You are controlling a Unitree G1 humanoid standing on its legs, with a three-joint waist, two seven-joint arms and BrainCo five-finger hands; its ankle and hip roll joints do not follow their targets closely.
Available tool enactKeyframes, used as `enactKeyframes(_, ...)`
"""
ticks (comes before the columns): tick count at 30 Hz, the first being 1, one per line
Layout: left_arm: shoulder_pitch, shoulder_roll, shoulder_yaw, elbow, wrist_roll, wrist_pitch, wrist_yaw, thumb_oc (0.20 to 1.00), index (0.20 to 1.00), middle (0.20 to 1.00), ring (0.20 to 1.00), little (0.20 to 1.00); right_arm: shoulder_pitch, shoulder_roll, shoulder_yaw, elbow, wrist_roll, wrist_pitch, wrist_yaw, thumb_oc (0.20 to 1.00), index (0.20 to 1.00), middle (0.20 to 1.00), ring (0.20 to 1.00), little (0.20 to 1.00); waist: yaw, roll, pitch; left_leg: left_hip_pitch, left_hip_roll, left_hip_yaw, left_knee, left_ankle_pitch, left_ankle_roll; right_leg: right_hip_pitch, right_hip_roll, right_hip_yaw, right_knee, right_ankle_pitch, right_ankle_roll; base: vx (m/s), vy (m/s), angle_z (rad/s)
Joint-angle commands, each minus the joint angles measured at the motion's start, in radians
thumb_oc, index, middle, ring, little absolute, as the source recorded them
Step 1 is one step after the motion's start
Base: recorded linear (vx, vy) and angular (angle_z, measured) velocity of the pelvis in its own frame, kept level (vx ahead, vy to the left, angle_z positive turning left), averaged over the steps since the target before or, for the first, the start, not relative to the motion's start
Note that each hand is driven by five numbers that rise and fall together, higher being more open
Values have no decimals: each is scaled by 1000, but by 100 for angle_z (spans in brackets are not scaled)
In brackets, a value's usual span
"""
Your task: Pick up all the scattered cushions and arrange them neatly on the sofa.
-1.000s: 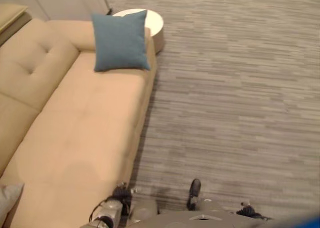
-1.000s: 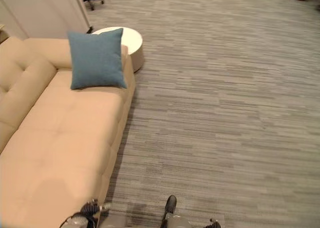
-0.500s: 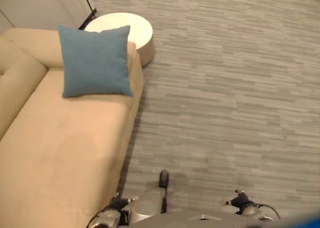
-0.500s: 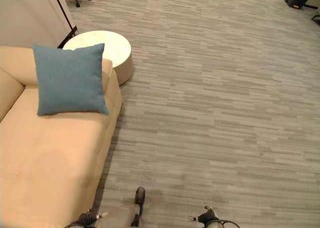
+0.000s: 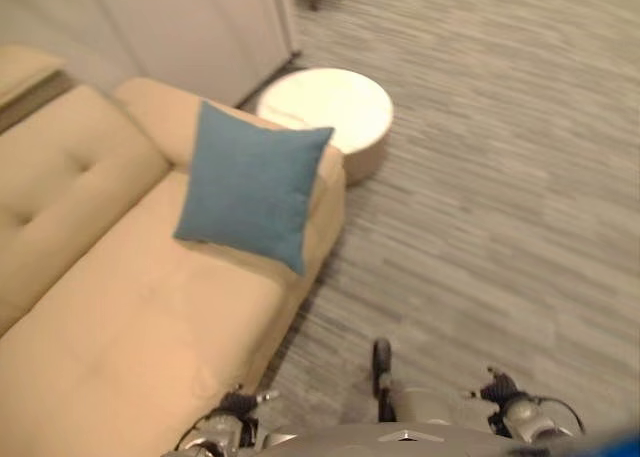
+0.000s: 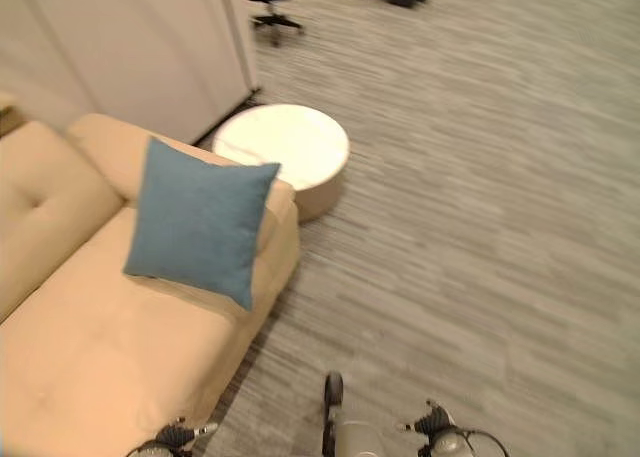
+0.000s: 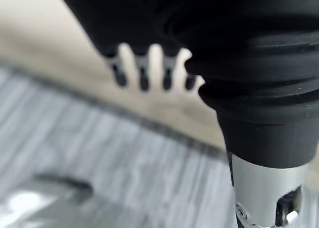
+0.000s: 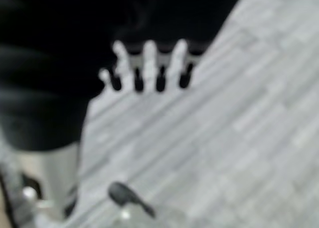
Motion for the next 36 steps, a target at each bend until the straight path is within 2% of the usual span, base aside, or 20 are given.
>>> enactKeyframes(1,-58,-6,-35,-46,6,0,-16,1000,1000,1000,1000,1000,-36,2,-14,-15,49,-17,-8,1000,1000,1000,1000,1000,3,-12,52,-178,54,119,-103,142,1,119,-71,-81,-28,-49,214,123,-108,108)
enactKeyframes(3,-73,-8,-57,-52,19,3,-24,1000,1000,1000,1000,1000,-20,7,-38,-6,71,-16,-17,1000,1000,1000,1000,1000,0,-15,44,-218,81,210,-192,152,0,159,-78,-154,-43,-75,215,180,-103,73)
enactKeyframes(4,-73,-8,-57,-52,19,3,-24,1000,1000,1000,1000,1000,-20,7,-38,-6,71,-16,-17,1000,1000,1000,1000,1000,-2,-16,44,-218,80,208,-194,153,0,159,-79,-156,-44,-76,215,160,-41,79)
enactKeyframes(6,-75,-9,-67,-55,33,5,-29,1000,1000,1000,1000,1000,-12,9,-52,1,78,-15,-22,1000,1000,1000,1000,1000,-12,-5,32,-233,91,284,-265,199,1,180,-71,-202,-44,-100,215,107,-10,84)
enactKeyframes(7,-75,-9,-67,-55,33,5,-29,1000,1000,1000,1000,1000,-12,9,-52,1,78,-15,-22,1000,1000,1000,1000,1000,-13,-6,31,-233,91,283,-266,201,1,180,-71,-203,-44,-100,215,143,-4,102)
enactKeyframes(8,-73,-9,-69,-56,37,9,-35,1000,1000,1000,1000,1000,-6,8,-62,11,83,-14,-25,1000,1000,1000,1000,1000,-18,0,28,-249,93,350,-288,237,-2,196,-66,-242,-37,-116,210,143,11,75)
enactKeyframes(11,-65,-10,-53,-46,26,4,-40,1000,1000,1000,1000,1000,-3,23,-49,17,65,-11,-18,1000,1000,1000,1000,1000,-8,-6,18,-219,63,285,-285,202,6,205,-78,-249,-1,-133,214,194,59,35)
enactKeyframes(12,-72,23,-46,-35,50,6,-61,1000,1000,1000,1000,1000,-49,-109,-139,109,115,34,81,1000,1000,1000,1000,1000,-2,-16,7,-212,64,282,-291,202,4,219,-81,-261,13,-140,216,247,120,-37)
enactKeyframes(13,-53,10,-36,-42,27,11,-69,1000,1000,1000,1000,1000,-16,2,-93,62,100,17,37,1000,1000,1000,1000,1000,9,-14,7,-193,48,254,-302,192,24,210,-107,-273,94,-151,219,221,150,-27)
enactKeyframes(14,-43,11,-25,-33,28,12,-61,1000,1000,1000,1000,1000,8,24,-76,44,91,-9,27,1000,1000,1000,1000,1000,11,-5,6,-184,40,242,-312,187,41,186,-126,-267,165,-149,222,177,237,28)
enactKeyframes(16,-33,6,-26,-27,23,9,-59,1000,1000,1000,1000,1000,-3,42,-68,29,76,1,20,1000,1000,1000,1000,1000,-7,9,31,-139,39,228,-334,178,63,128,-163,-229,339,-108,236,135,186,31)
enactKeyframes(17,-34,6,-26,-27,23,9,-59,1000,1000,1000,1000,1000,-3,42,-68,29,76,1,20,1000,1000,1000,1000,1000,-7,9,31,-139,39,228,-334,178,64,127,-163,-229,341,-109,236,98,88,12)
enactKeyframes(18,-49,17,-28,-34,28,8,-57,1000,1000,1000,1000,1000,-22,29,-63,25,69,3,21,1000,1000,1000,1000,1000,-15,9,34,-136,39,199,-340,182,66,91,-141,-176,378,-104,235,80,-1,37)
enactKeyframes(19,-55,25,-31,-33,33,8,-57,1000,1000,1000,1000,1000,-27,27,-65,33,73,5,19,1000,1000,1000,1000,1000,-18,7,34,-120,38,180,-355,181,64,77,-128,-147,361,-108,231,192,-27,54)
enactKeyframes(21,-66,35,-25,-34,22,1,-52,1000,1000,1000,1000,1000,-34,18,-64,21,101,-3,22,1000,1000,1000,1000,1000,-30,4,30,-100,35,137,-370,177,53,49,-108,-61,232,-103,230,221,-73,55)
enactKeyframes(24,-76,39,-24,-30,15,-3,-49,1000,1000,1000,1000,1000,-43,21,-66,29,113,0,22,1000,1000,1000,1000,1000,-51,-3,37,-77,26,94,-370,162,47,17,-95,46,112,-48,254,164,-57,59)
enactKeyframes(26,-76,39,-24,-30,15,-3,-49,1000,1000,1000,1000,1000,-43,21,-66,29,113,0,22,1000,1000,1000,1000,1000,-52,-1,39,-75,27,93,-370,161,46,20,-94,45,111,-48,253,103,-40,53)
enactKeyframes(27,-83,38,-19,-18,8,-7,-48,1000,1000,1000,1000,1000,-40,22,-69,42,116,4,24,1000,1000,1000,1000,1000,-62,-9,36,-59,21,54,-359,147,38,27,-93,59,66,-32,262,192,-112,46)
enactKeyframes(30,-73,34,-2,-11,-11,-9,-45,1000,1000,1000,1000,1000,-35,19,-70,51,114,3,28,1000,1000,1000,1000,1000,-52,-17,8,-49,38,43,-382,153,19,76,-86,34,24,-36,254,209,-174,66)
enactKeyframes(36,-64,25,13,-5,-28,-6,-41,1000,1000,1000,1000,1000,-22,1,-90,52,140,-5,17,1000,1000,1000,1000,1000,-38,-24,-17,-45,83,8,-411,174,-23,145,-70,-56,-29,-65,237,116,-167,37)
